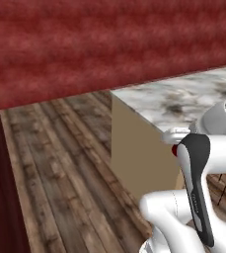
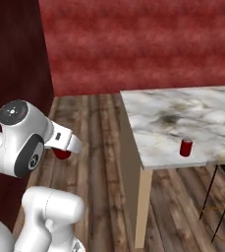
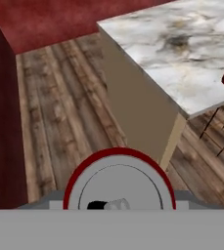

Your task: Four empty soda cans are scattered around the kitchen. Gather all the cans and cluster them next to the stove for recycling.

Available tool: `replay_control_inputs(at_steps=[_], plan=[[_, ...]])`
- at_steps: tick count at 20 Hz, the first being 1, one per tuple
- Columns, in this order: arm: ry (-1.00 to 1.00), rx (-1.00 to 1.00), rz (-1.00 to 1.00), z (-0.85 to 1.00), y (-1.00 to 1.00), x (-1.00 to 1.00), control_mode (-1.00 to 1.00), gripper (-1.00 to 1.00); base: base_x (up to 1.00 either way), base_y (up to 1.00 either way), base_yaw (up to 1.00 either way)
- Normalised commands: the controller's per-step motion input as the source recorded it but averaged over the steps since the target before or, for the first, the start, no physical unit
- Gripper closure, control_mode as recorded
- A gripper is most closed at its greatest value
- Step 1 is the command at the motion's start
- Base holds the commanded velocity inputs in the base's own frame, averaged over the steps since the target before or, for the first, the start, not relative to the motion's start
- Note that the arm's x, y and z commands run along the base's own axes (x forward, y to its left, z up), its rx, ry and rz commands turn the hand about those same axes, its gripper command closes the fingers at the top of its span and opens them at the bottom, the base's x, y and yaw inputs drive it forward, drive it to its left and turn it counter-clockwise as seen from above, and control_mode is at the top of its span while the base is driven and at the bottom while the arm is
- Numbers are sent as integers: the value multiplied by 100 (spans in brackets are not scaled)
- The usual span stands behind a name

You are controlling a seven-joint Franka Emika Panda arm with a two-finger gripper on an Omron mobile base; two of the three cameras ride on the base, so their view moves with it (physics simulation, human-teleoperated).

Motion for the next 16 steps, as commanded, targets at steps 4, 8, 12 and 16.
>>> replay_control_inputs(at_steps=[4, 8, 12, 16], plan=[[0, 0, 0, 0, 0, 0, 100, 100, 72, 61, 0], [0, 0, 0, 0, 0, 0, 100, 100, 71, 70, 0], [0, 0, 0, 0, 0, 0, 100, 100, 69, 78, 0], [0, 0, 0, 0, 0, 0, 100, 100, 80, 71, 0]])
